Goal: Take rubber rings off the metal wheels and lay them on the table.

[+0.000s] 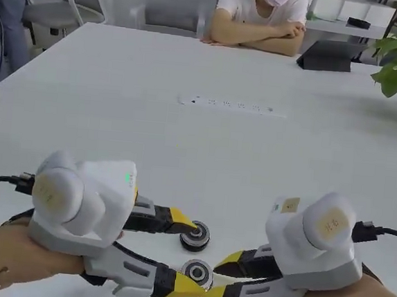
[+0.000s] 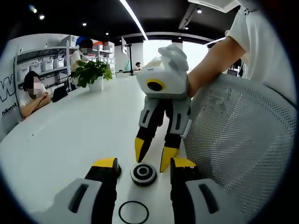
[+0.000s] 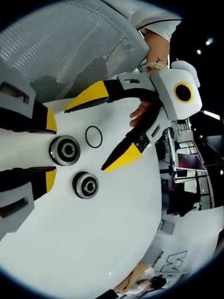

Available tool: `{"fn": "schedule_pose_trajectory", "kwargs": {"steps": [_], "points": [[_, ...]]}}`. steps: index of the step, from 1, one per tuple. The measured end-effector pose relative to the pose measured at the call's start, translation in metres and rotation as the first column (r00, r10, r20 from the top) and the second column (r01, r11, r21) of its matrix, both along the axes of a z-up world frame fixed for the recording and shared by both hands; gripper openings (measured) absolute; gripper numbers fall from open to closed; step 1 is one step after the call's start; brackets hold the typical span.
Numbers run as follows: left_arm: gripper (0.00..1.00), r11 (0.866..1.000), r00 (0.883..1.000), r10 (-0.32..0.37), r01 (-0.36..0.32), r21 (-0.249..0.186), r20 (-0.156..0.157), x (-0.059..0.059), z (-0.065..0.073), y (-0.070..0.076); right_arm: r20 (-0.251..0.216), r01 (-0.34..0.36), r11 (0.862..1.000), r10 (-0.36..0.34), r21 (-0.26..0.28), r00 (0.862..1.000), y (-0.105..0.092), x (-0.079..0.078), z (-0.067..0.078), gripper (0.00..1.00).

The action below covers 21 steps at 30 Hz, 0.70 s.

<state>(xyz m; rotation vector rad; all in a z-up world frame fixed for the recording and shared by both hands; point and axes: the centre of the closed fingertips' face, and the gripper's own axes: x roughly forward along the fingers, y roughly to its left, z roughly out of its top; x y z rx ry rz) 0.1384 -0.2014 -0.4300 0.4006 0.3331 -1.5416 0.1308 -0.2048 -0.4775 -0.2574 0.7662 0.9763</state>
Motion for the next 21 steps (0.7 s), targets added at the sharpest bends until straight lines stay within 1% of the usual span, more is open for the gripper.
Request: {"fn": "schedule_pose_trajectory", "kwargs": {"steps": [2, 4, 5, 6, 7, 9, 10, 11, 14, 17, 21], "points": [[0.37, 1.000, 1.000, 0.006, -0.006, 0.000, -0.013, 0.000, -0.003, 0.000, -0.002, 0.000, 1.000, 0.000, -0.003, 1.000, 0.000, 0.000, -0.001, 0.24], [0.33, 1.000, 1.000, 0.013, -0.013, 0.013, -0.016, 0.000, -0.008, -0.002, -0.001, -0.001, 1.000, 0.001, -0.005, 1.000, 0.000, 0.000, -0.001, 0.24], [0.31, 0.998, 1.000, 0.024, -0.023, 0.052, -0.010, 0.002, -0.014, 0.000, -0.001, -0.001, 1.000, 0.001, -0.005, 1.000, 0.000, 0.000, -0.001, 0.23], [0.28, 0.997, 1.000, 0.025, -0.025, 0.071, -0.001, 0.003, -0.018, 0.001, -0.004, 0.001, 1.000, -0.001, -0.007, 1.000, -0.001, 0.000, -0.001, 0.23], [0.27, 0.998, 1.000, 0.015, -0.015, 0.066, 0.003, 0.001, -0.018, -0.001, -0.005, 0.002, 1.000, -0.002, -0.007, 1.000, -0.001, 0.000, -0.002, 0.23], [0.24, 0.998, 1.000, 0.009, -0.008, 0.068, -0.007, -0.001, -0.019, -0.001, -0.002, 0.002, 1.000, -0.002, -0.010, 1.000, -0.001, 0.000, -0.002, 0.22], [0.22, 0.997, 1.000, 0.011, -0.010, 0.074, -0.013, -0.002, -0.021, -0.002, -0.001, 0.002, 1.000, -0.002, -0.010, 1.000, -0.001, 0.000, -0.002, 0.22], [0.20, 0.997, 1.000, 0.011, -0.010, 0.078, -0.013, -0.002, -0.022, -0.002, -0.002, 0.003, 1.000, -0.003, -0.010, 1.000, -0.001, 0.000, -0.002, 0.22], [0.19, 0.996, 1.000, 0.018, -0.016, 0.091, -0.014, 0.000, -0.026, -0.002, -0.008, 0.005, 1.000, -0.006, -0.009, 1.000, -0.001, 0.000, -0.002, 0.21], [0.18, 0.995, 0.999, 0.029, -0.027, 0.095, -0.014, 0.002, -0.027, -0.003, -0.008, 0.002, 1.000, -0.003, -0.011, 1.000, -0.001, 0.000, -0.002, 0.20], [0.16, 0.994, 1.000, 0.022, -0.022, 0.110, 0.000, 0.001, -0.031, -0.003, 0.000, 0.003, 1.000, -0.003, -0.006, 1.000, 0.000, 0.000, -0.001, 0.20]]}}
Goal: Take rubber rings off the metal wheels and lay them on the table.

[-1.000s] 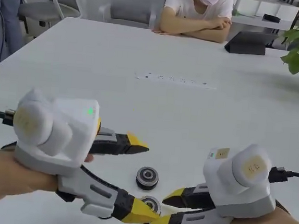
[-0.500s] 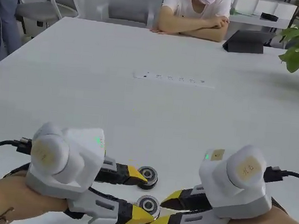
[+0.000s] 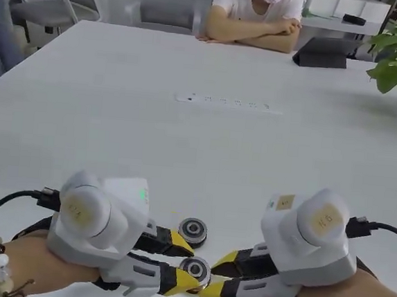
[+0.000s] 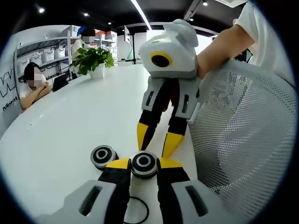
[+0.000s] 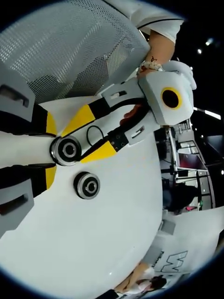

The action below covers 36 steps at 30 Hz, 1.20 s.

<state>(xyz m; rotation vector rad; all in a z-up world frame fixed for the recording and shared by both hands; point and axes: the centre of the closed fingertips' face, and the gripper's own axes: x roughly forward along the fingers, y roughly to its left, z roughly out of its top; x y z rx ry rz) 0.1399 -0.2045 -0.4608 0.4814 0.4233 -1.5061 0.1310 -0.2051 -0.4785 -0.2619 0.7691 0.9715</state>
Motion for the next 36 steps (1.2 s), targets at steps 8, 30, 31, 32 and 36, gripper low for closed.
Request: {"fn": "schedule_pose_trajectory", "kwargs": {"steps": [8, 30, 31, 32, 36], "points": [[0.13, 1.000, 1.000, 0.015, -0.015, -0.011, -0.013, 0.0031, 0.0006, -0.0011, 0.006, 0.003, 1.000, -0.003, -0.001, 1.000, -0.0009, 0.0015, -0.0003, 0.19], [0.07, 0.999, 1.000, 0.013, -0.013, -0.044, -0.006, 0.0001, 0.0007, -0.0006, 0.015, -0.008, 1.000, 0.008, 0.007, 1.000, -0.0014, 0.0016, -0.0047, 0.13], [0.07, 0.999, 1.000, 0.013, -0.013, -0.043, -0.006, 0.0001, 0.0008, -0.0004, 0.016, -0.009, 1.000, 0.009, 0.005, 1.000, -0.0018, 0.0014, -0.0047, 0.12], [0.07, 0.999, 1.000, 0.013, -0.013, -0.042, -0.006, 0.0006, 0.0008, -0.0003, 0.016, -0.008, 1.000, 0.008, 0.004, 1.000, -0.0023, 0.0014, -0.0048, 0.10], [0.07, 0.999, 1.000, 0.018, -0.018, -0.042, -0.009, 0.0012, 0.0005, 0.0001, 0.022, -0.009, 1.000, 0.009, 0.003, 1.000, -0.0045, 0.0026, -0.0050, 0.02]]}}
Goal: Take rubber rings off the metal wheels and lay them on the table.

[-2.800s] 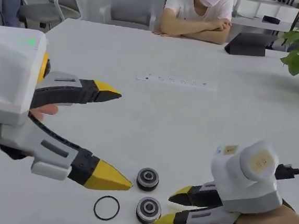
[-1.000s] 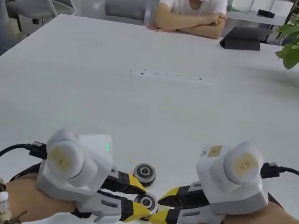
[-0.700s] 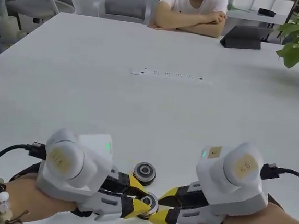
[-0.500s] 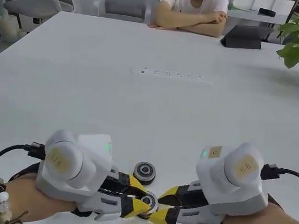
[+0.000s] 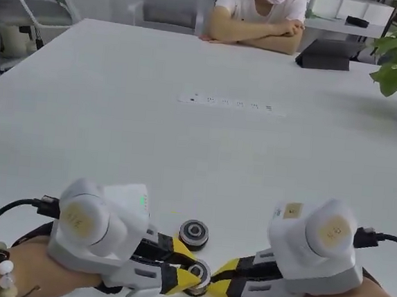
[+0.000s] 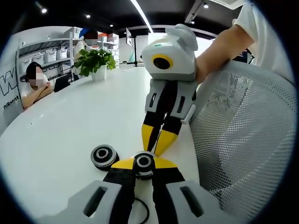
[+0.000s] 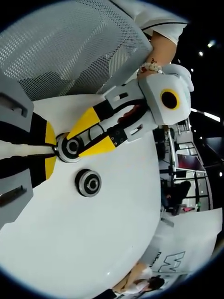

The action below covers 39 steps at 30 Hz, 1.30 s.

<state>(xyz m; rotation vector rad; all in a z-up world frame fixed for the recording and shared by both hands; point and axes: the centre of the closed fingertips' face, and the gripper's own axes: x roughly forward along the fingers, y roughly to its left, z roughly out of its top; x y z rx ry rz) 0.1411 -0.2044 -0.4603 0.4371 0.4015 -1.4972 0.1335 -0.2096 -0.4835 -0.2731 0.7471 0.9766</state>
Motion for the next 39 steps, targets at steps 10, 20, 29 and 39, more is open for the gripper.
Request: {"fn": "schedule_pose_trajectory", "kwargs": {"steps": [10, 20, 29, 39], "points": [[0.07, 1.000, 1.000, 0.005, -0.005, -0.001, -0.008, 0.000, 0.000, 0.000, -0.036, 0.056, 0.998, -0.056, 0.006, 0.998, -0.002, 0.003, 0.000, 0.00], [0.07, 1.000, 1.000, 0.009, -0.009, 0.004, 0.000, 0.000, 0.000, 0.001, -0.168, 0.186, 0.980, -0.172, 0.072, 0.971, -0.007, 0.006, 0.002, 0.00], [0.07, 1.000, 1.000, 0.012, -0.012, -0.001, 0.000, 0.001, 0.000, 0.001, -0.261, 0.285, 0.946, -0.239, 0.154, 0.935, -0.007, 0.010, 0.011, 0.00], [0.07, 1.000, 1.000, 0.007, -0.007, 0.012, 0.010, 0.001, 0.000, 0.001, -0.267, 0.287, 0.943, -0.237, 0.167, 0.934, 0.000, 0.008, 0.019, 0.00]]}}
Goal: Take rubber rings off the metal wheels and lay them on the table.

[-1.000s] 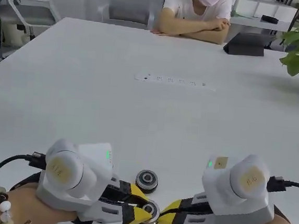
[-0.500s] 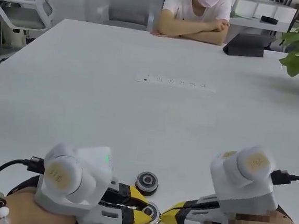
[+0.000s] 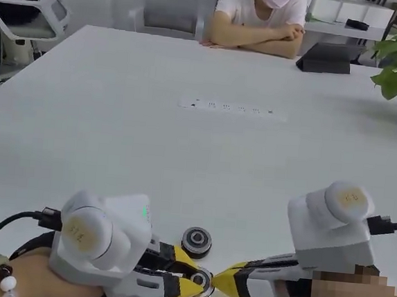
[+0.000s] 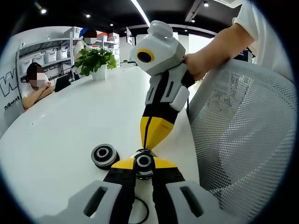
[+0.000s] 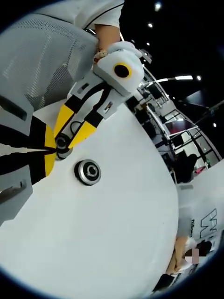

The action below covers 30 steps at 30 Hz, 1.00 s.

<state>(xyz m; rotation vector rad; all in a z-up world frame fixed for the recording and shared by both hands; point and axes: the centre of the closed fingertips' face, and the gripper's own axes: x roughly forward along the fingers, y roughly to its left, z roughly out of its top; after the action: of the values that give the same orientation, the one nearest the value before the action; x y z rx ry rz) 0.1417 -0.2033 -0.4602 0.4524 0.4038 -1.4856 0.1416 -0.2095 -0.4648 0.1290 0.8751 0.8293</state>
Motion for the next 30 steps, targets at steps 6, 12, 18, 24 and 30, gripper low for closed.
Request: {"fn": "schedule_pose_trajectory", "kwargs": {"steps": [6, 12, 18, 24, 30], "points": [[0.07, 1.000, 1.000, -0.001, 0.001, -0.003, 0.002, -0.0001, -0.0001, 0.0002, 0.005, -0.008, 1.000, 0.008, 0.004, 1.000, 0.0019, -0.0004, 0.0022, 0.00], [0.07, 1.000, 1.000, -0.001, 0.001, -0.006, 0.001, 0.0000, 0.0000, 0.0000, 0.013, -0.017, 1.000, 0.017, 0.010, 1.000, 0.0039, -0.0013, 0.0047, 0.00], [0.07, 1.000, 1.000, 0.000, 0.000, -0.006, 0.000, 0.0001, -0.0003, -0.0001, 0.024, -0.029, 0.999, 0.028, 0.013, 0.999, 0.0061, -0.0019, 0.0066, 0.00], [0.07, 1.000, 1.000, 0.003, -0.003, -0.010, -0.002, 0.0001, -0.0005, 0.0000, 0.049, -0.051, 0.999, 0.051, -0.004, 0.997, 0.0083, -0.0025, 0.0072, 0.00], [0.07, 1.000, 1.000, 0.003, -0.003, -0.011, -0.003, 0.0001, -0.0005, 0.0002, 0.052, -0.059, 0.998, 0.059, -0.001, 0.997, 0.0073, -0.0026, 0.0076, 0.00]]}}
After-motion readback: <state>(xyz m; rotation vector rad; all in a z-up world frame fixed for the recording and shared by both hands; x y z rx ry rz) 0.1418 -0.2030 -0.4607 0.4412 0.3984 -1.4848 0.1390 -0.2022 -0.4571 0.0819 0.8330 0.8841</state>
